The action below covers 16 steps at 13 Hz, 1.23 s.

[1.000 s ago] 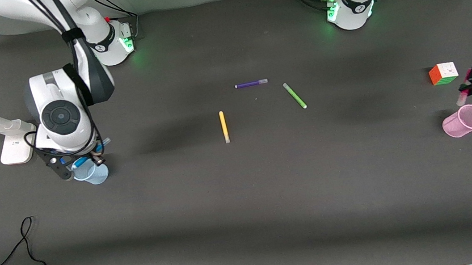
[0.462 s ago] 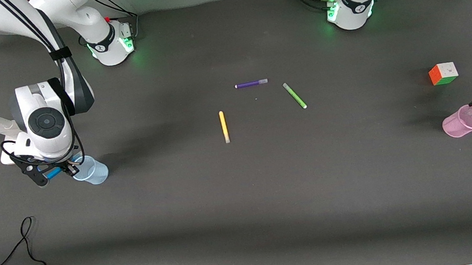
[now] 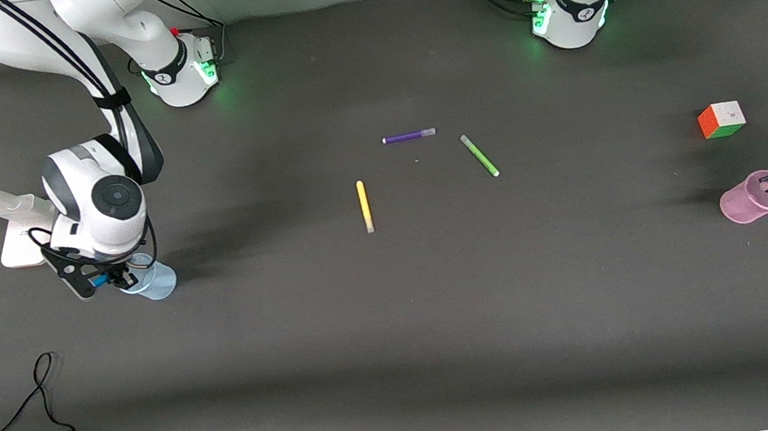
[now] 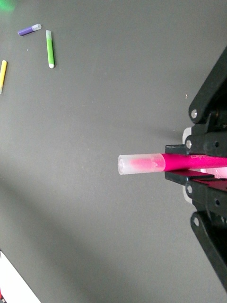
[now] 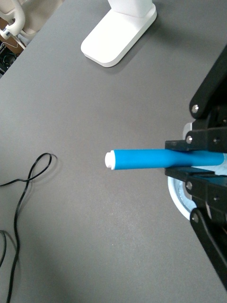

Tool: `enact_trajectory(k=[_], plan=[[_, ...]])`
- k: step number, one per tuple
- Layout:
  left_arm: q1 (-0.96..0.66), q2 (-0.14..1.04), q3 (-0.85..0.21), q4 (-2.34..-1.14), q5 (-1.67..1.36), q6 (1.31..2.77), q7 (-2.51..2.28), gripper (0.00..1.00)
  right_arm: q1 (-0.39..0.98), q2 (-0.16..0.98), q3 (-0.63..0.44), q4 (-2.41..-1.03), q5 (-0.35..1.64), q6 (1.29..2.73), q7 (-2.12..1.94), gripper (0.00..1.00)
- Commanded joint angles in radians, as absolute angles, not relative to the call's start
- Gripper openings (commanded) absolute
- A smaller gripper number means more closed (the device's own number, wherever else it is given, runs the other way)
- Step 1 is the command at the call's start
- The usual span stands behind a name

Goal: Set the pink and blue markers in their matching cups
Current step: 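Lower the blue marker into the blue cup while the left gripper drops the pink marker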

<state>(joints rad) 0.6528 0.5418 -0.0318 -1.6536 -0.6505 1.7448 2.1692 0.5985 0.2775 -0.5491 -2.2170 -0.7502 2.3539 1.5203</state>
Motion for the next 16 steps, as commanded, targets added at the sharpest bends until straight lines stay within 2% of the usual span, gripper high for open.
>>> enact_trajectory(k=[1,3,4,5,6,8,9,10,11,13,16], plan=[[0.69,0.606,-0.048,-1.617,-0.708,1.743,2.256,0.0,0.611,0.305,-0.557,-2.215,-0.82,2.371,1.618,0.0],[0.696,0.617,-0.046,-1.614,-0.729,1.744,2.275,0.0,0.611,0.311,-0.557,-2.215,-0.827,2.382,1.634,0.0],[0.696,0.62,-0.046,-1.606,-0.727,1.744,2.275,0.27,0.611,0.313,-0.557,-2.215,-0.827,2.384,1.634,0.0],[0.695,0.623,-0.046,-1.598,-0.726,1.744,2.273,0.5,0.611,0.314,-0.557,-2.214,-0.828,2.384,1.632,0.0],[0.689,0.623,-0.046,-1.592,-0.726,1.744,2.272,0.42,0.611,0.321,-0.557,-2.207,-0.83,2.384,1.632,0.0],[0.678,0.623,-0.046,-1.583,-0.727,1.744,2.266,0.42,0.609,0.321,-0.557,-2.198,-0.86,2.385,1.632,0.0],[0.678,0.621,-0.048,-1.577,-0.727,1.744,2.261,0.42,0.607,0.324,-0.557,-2.189,-0.865,2.385,1.629,0.28],[0.673,0.612,-0.049,-1.569,-0.724,1.744,2.234,0.33,0.609,0.333,-0.557,-2.18,-0.865,2.387,1.628,0.59],[0.666,0.586,-0.049,-1.563,-0.707,1.743,2.148,0.25,0.607,0.339,-0.557,-2.174,-0.865,2.387,1.629,0.67],[0.614,0.473,-0.049,-1.545,-0.573,1.729,1.884,0.25,0.609,0.345,-0.557,-2.169,-0.865,2.387,1.628,0.71],[0.479,0.269,-0.051,-1.552,-0.354,1.7,1.445,0.24,0.607,0.339,-0.557,-2.161,-0.865,2.387,1.614,0.96]])
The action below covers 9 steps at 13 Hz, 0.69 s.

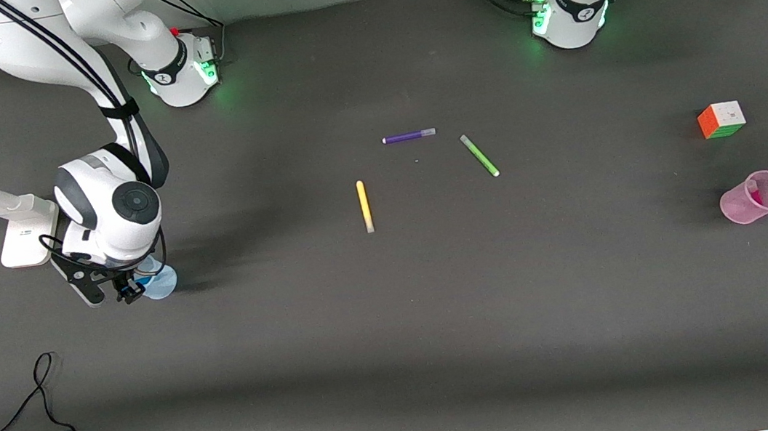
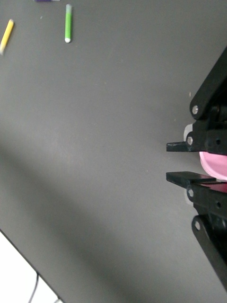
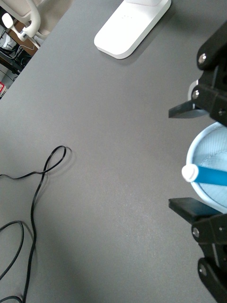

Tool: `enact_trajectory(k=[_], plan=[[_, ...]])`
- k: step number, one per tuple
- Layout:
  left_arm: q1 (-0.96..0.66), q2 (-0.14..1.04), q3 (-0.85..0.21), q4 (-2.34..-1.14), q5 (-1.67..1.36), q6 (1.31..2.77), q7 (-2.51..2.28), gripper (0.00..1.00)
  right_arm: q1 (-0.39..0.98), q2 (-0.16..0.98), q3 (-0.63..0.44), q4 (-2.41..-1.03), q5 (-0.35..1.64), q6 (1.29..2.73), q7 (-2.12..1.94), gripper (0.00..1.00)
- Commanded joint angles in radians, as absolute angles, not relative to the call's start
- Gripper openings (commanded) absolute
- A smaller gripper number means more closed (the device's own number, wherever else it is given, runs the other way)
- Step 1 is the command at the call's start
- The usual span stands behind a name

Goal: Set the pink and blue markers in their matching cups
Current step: 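Lower the blue marker into the blue cup while the left gripper drops the pink marker, then open the right gripper and lift away while the left gripper withdraws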

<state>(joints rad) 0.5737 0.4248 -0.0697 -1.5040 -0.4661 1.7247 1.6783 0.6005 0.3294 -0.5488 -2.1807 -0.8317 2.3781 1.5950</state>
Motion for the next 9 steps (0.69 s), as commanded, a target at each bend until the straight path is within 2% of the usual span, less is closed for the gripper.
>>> enact_trajectory(k=[1,3,5,9], plan=[[0.43,0.221,-0.051,-1.551,-0.292,1.666,1.316,0.24,0.604,0.33,-0.558,-2.149,-0.865,2.387,1.58,0.99],[0.318,0.141,-0.052,-1.551,-0.201,1.631,1.078,0.25,0.598,0.29,-0.563,-2.115,-0.836,2.367,1.456,0.99],[0.202,0.094,-0.052,-1.552,-0.125,1.612,0.86,0.25,0.598,0.24,-0.566,-2.099,-0.72,2.336,1.312,0.99],[-0.016,0.069,-0.055,-1.546,0.015,1.571,0.438,0.28,0.598,0.21,-0.586,-1.913,-0.444,2.102,0.963,0.99]])
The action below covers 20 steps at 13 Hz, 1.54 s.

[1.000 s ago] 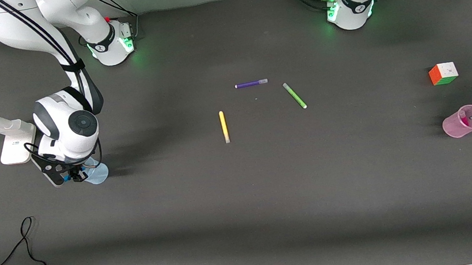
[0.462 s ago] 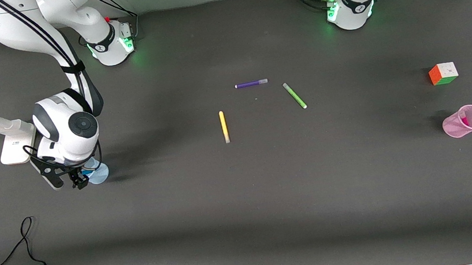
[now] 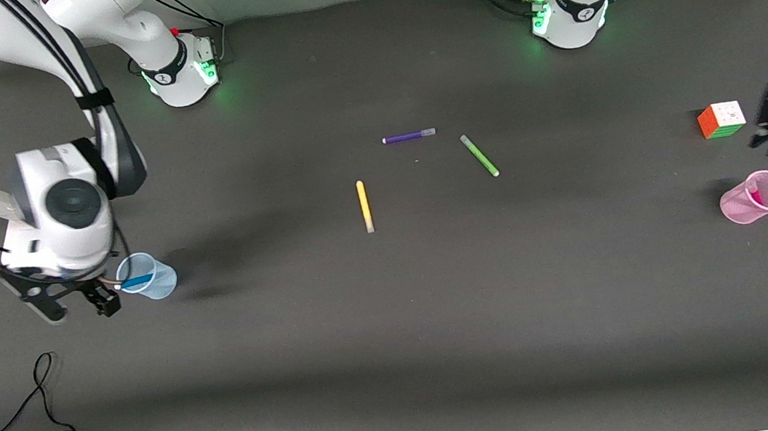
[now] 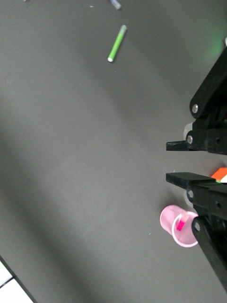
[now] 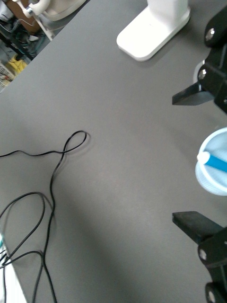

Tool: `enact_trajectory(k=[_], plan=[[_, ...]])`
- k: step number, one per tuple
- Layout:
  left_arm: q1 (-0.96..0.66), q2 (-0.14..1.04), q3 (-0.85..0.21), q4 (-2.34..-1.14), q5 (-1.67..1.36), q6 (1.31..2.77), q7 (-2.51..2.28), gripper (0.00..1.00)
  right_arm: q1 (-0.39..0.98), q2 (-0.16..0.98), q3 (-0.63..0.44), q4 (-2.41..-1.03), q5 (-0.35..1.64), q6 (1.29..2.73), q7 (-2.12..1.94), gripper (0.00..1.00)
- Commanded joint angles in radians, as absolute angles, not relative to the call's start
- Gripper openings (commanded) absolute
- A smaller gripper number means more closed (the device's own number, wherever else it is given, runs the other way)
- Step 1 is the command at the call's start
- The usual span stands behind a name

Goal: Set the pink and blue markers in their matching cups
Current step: 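Open the right gripper and lift away while the left gripper withdraws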

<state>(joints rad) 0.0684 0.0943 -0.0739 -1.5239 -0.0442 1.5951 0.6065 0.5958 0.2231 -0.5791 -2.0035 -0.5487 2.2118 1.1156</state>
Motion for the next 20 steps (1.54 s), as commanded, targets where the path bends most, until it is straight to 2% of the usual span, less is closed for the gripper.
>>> enact_trajectory(k=[1,2,3,4,5,8,11,20], plan=[[-0.05,0.069,-0.055,-1.546,0.02,1.553,0.316,0.31,0.598,0.21,-0.603,-1.851,-0.373,2.029,0.872,0.99],[-0.076,0.071,-0.055,-1.546,0.02,1.542,0.222,0.33,0.598,0.212,-0.615,-1.792,-0.307,1.952,0.791,1.0],[-0.099,0.071,-0.055,-1.546,0.021,1.542,0.166,0.4,0.598,0.212,-0.623,-1.74,-0.255,1.886,0.725,1.0],[-0.104,0.074,-0.054,-1.552,0.021,1.533,0.14,0.6,0.6,0.21,-0.64,-1.697,-0.223,1.82,0.659,1.0],[-0.104,0.075,-0.054,-1.554,0.021,1.51,0.117,1.0,0.6,0.209,-0.646,-1.654,-0.188,1.756,0.584,1.0],[-0.095,0.075,-0.051,-1.552,0.021,1.474,0.106,0.99,0.598,0.189,-0.685,-1.554,-0.06,1.588,0.309,1.0],[-0.094,0.077,-0.051,-1.552,0.021,1.47,0.106,0.99,0.6,0.12,-0.713,-1.554,0.018,1.52,0.141,1.0],[-0.103,0.077,-0.052,-1.554,0.02,1.471,0.104,0.99,0.601,0.052,-0.713,-1.586,0.018,1.54,-0.066,1.0]])
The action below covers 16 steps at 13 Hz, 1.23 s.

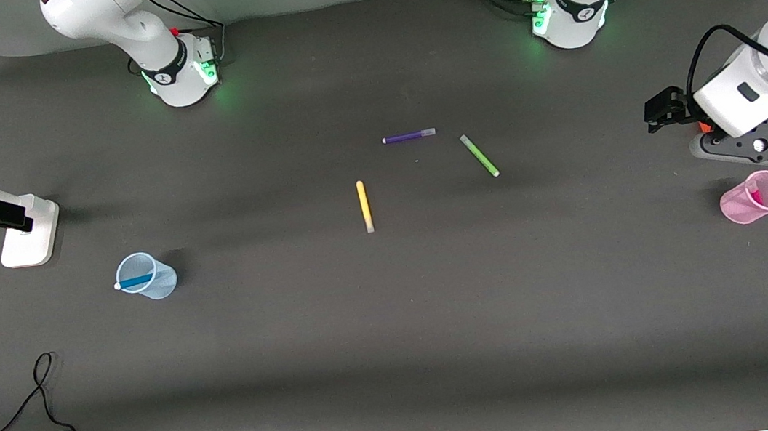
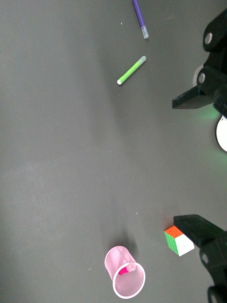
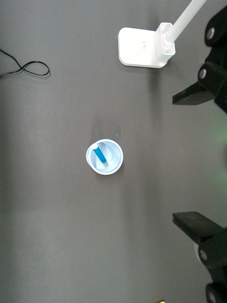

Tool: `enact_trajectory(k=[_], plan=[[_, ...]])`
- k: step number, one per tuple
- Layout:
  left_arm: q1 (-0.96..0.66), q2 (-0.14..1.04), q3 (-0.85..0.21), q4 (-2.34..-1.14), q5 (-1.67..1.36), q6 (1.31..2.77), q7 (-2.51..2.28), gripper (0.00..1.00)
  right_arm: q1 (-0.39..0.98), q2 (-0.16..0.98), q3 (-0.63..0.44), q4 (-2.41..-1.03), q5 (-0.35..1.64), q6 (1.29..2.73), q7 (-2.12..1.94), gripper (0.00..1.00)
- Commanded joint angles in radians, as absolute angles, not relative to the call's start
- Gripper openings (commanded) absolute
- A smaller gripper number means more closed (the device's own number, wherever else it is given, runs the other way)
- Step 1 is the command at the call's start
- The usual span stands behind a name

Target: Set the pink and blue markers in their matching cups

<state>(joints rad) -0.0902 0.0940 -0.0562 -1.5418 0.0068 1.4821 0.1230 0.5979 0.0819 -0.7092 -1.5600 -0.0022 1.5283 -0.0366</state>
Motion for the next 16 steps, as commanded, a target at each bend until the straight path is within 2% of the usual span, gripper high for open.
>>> enact_trajectory(k=[1,2,4,8,9,16], plan=[[-0.103,0.077,-0.052,-1.555,0.02,1.471,0.104,0.99,0.586,0.058,-0.703,-1.582,0.018,1.548,-0.066,1.0],[-0.103,0.077,-0.052,-1.555,0.02,1.471,0.104,0.99,0.486,0.064,-0.633,-1.575,0.023,1.548,-0.066,1.0],[-0.101,0.078,-0.052,-1.555,0.02,1.471,0.115,0.99,0.25,0.058,-0.381,-1.568,0.02,1.546,-0.061,1.0],[-0.1,0.08,-0.051,-1.557,0.021,1.467,0.12,1.0,-0.032,0.052,-0.099,-1.562,0.012,1.542,-0.057,1.0],[-0.097,0.081,-0.051,-1.559,0.021,1.459,0.12,0.99,-0.069,0.052,-0.062,-1.56,0.012,1.542,-0.058,1.0],[-0.043,0.089,-0.04,-1.571,0.021,1.431,0.103,0.99,-0.058,0.031,-0.057,-1.594,0.012,1.531,-0.042,1.0]])
